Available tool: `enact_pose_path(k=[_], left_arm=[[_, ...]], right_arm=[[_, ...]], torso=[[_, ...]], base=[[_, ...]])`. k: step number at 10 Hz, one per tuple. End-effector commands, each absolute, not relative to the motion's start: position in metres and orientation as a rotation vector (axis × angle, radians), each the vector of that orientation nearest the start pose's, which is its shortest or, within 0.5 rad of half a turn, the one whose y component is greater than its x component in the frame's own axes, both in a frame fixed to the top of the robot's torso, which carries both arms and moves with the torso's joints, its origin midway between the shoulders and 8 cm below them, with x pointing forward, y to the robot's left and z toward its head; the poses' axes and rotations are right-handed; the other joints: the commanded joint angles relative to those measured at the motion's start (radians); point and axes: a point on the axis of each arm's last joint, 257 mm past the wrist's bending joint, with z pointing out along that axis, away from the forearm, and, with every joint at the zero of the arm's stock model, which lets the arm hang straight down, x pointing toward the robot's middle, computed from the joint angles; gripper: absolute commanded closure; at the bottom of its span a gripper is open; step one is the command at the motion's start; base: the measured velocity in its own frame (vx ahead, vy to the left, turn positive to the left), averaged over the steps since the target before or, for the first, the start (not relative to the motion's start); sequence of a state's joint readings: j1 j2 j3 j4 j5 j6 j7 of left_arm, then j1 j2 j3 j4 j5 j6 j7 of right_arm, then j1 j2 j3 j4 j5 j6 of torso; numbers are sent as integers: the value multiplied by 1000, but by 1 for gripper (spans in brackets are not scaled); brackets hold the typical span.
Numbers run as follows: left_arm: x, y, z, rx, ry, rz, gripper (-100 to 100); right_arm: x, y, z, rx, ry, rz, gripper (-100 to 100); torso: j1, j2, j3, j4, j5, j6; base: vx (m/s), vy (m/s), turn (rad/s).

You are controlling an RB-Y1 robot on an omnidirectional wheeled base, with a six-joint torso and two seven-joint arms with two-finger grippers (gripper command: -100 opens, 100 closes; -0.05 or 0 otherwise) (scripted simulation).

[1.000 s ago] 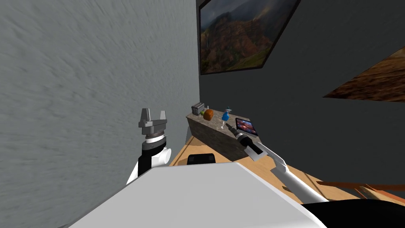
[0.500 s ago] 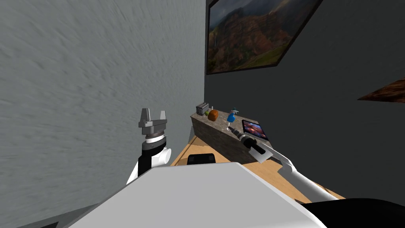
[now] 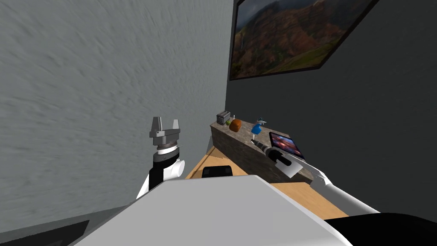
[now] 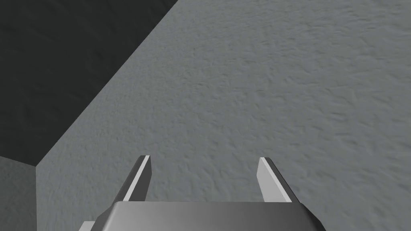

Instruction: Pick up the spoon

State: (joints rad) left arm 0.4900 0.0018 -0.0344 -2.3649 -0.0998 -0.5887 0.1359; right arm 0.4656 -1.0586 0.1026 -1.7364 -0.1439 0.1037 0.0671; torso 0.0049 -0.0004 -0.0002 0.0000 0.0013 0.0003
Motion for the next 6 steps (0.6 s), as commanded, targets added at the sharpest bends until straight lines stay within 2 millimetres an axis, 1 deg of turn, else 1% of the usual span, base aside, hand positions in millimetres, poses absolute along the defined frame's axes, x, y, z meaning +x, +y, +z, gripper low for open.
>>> enact_pose_path(k=[1,2,3,4,5,6], left_arm=[[312,247,78,-494,521,-1446,0],[312,247,78,-495,521,-1446,0],[312,247,78,-494,521,-1446,0],[312,247,78,-494,521,-1446,0],[312,247,78,-494,521,-1445,0],[312,247,78,-494,521,-1446,0]], right_arm=[[372,-514,-312,702,2038,236,-100],[372,-515,-312,701,2039,233,-100],[362,-537,-318,717,2069,162,-100],[362,-537,-318,717,2069,162,-100],[351,-558,-322,733,2096,92,-100],[340,-579,-326,748,2121,24,-100]], torso=[[0,0,0,0,0,0],[1,-2,-1,0,0,0],[0,-1,-1,0,0,1],[0,-1,0,0,0,0],[-1,0,0,0,0,1],[-1,0,0,0,0,0]], base=[[52,104,219],[43,76,48],[35,72,125],[25,50,65],[24,61,107],[30,112,204]])
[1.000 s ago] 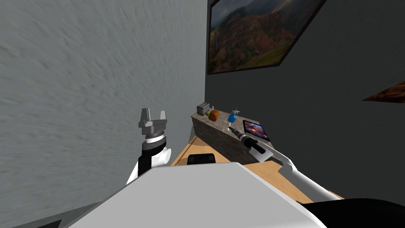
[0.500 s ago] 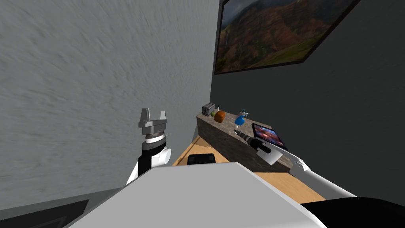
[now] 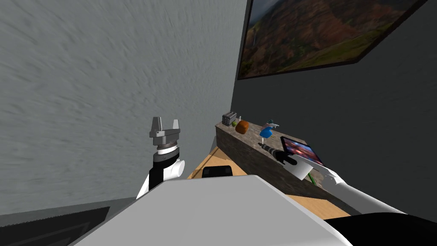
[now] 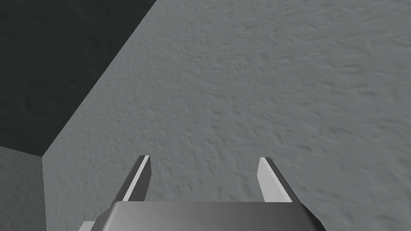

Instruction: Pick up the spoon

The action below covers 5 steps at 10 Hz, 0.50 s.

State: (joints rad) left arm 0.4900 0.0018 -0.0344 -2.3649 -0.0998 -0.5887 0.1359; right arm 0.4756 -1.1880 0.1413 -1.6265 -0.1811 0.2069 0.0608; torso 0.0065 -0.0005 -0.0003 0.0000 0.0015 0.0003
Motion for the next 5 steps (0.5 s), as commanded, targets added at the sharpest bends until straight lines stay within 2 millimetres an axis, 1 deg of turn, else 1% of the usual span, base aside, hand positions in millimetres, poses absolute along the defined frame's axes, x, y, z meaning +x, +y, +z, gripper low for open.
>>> enact_pose_path(k=[1,3,5], left_arm=[[312,247,78,-495,521,-1446,0],[312,247,78,-495,521,-1446,0],[312,247,78,-494,521,-1446,0]], right_arm=[[329,-598,-328,762,2142,-42,-100],[307,-633,-331,788,2179,-165,-100],[284,-662,-333,808,2209,-272,-100]], torso=[[0,0,0,0,0,0],[1,-2,-1,0,0,0],[-1,-2,-1,0,0,0]], base=[[43,120,170],[76,95,149],[55,80,149]])
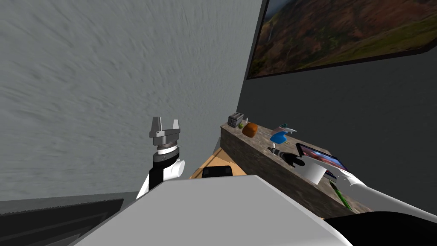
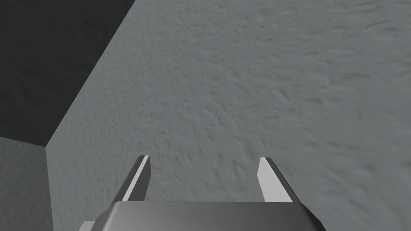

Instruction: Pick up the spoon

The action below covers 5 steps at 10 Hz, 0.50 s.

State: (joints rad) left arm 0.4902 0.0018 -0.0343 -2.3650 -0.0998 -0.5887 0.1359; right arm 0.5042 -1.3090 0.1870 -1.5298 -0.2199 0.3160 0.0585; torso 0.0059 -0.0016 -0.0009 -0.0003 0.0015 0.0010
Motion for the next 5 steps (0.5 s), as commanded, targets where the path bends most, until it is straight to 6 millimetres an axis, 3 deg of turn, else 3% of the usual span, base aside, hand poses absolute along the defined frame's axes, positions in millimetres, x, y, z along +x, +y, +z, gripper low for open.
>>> enact_pose_path(k=[1,2,4,5], left_arm=[[312,247,78,-494,521,-1446,0],[312,247,78,-494,521,-1445,0],[312,247,78,-494,521,-1446,0],[312,247,78,-494,521,-1445,0]], right_arm=[[274,-674,-333,817,2222,-319,-100],[274,-674,-333,817,2222,-319,-100],[244,-705,-331,837,2256,-447,-100],[253,-699,-331,831,2247,-411,-100]], torso=[[0,0,0,0,0,0],[0,1,0,0,0,0],[-2,2,1,0,0,0],[-2,2,1,0,0,0]], base=[[47,81,88],[27,50,20],[34,57,124],[18,25,19]])
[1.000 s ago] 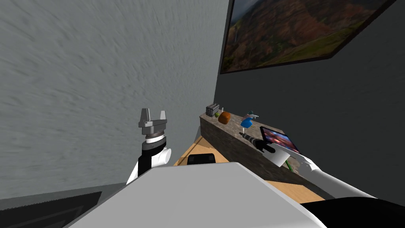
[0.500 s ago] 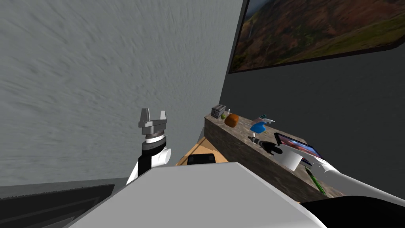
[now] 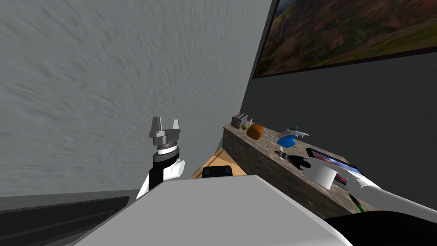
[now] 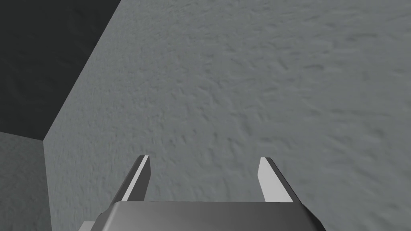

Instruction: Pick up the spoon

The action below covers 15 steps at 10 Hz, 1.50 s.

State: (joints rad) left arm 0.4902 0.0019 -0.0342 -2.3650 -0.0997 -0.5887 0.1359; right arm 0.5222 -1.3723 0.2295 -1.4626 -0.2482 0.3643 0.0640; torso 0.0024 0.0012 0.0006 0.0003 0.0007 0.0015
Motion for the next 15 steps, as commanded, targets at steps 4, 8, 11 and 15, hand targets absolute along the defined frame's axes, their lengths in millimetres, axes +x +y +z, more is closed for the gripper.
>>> enact_pose_path(k=[4,8,11,15], left_arm=[[312,247,78,-494,521,-1445,0],[312,247,78,-494,521,-1445,0],[312,247,78,-494,521,-1445,0],[312,247,78,-494,521,-1445,0]], right_arm=[[239,-706,-349,857,2245,-427,-100],[240,-706,-345,854,2243,-433,100],[240,-706,-344,856,2242,-433,0],[249,-702,-334,838,2247,-421,0]], torso=[[-5,-1,0,0,-1,0],[-3,1,0,0,-4,-2],[-3,0,0,-1,-4,-2],[0,3,1,0,-3,-2]], base=[[31,-31,55],[7,-11,-3],[0,0,0],[-32,36,-48]])
